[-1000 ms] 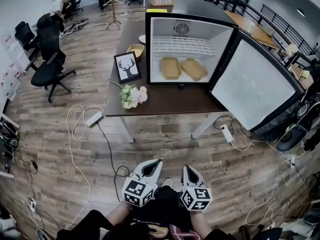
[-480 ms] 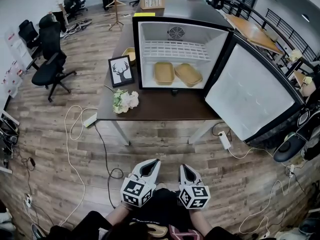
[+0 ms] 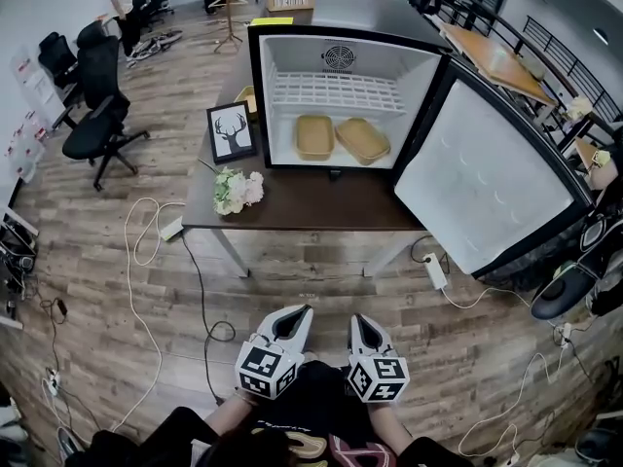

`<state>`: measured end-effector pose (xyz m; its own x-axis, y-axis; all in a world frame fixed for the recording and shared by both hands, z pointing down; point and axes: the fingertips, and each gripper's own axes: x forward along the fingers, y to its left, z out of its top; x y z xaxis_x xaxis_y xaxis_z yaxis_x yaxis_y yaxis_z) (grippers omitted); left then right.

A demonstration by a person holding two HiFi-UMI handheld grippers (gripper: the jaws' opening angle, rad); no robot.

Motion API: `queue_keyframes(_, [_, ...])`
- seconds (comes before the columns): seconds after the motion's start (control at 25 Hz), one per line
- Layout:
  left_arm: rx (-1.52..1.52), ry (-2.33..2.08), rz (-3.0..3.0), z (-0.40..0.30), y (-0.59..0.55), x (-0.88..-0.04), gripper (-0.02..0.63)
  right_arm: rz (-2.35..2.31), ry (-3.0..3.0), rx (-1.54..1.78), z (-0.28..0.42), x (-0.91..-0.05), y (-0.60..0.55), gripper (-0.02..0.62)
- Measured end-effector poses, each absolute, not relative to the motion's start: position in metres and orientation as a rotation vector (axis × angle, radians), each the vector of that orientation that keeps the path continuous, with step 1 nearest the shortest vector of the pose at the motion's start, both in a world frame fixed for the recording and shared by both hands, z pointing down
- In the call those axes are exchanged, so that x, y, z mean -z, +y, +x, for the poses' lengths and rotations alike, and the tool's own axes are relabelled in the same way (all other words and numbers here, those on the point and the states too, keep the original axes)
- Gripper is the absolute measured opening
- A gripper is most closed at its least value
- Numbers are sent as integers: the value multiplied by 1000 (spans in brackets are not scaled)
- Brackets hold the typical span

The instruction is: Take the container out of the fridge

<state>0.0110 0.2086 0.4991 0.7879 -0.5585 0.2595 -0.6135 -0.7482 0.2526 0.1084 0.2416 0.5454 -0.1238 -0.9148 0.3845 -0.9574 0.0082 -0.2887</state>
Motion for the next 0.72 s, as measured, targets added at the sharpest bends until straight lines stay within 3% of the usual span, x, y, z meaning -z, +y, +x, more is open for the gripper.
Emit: queue_keyframes(0.72, [-236,-869,2644,23,142,-502,9,2080,-2118,-804,127,-543,183,8])
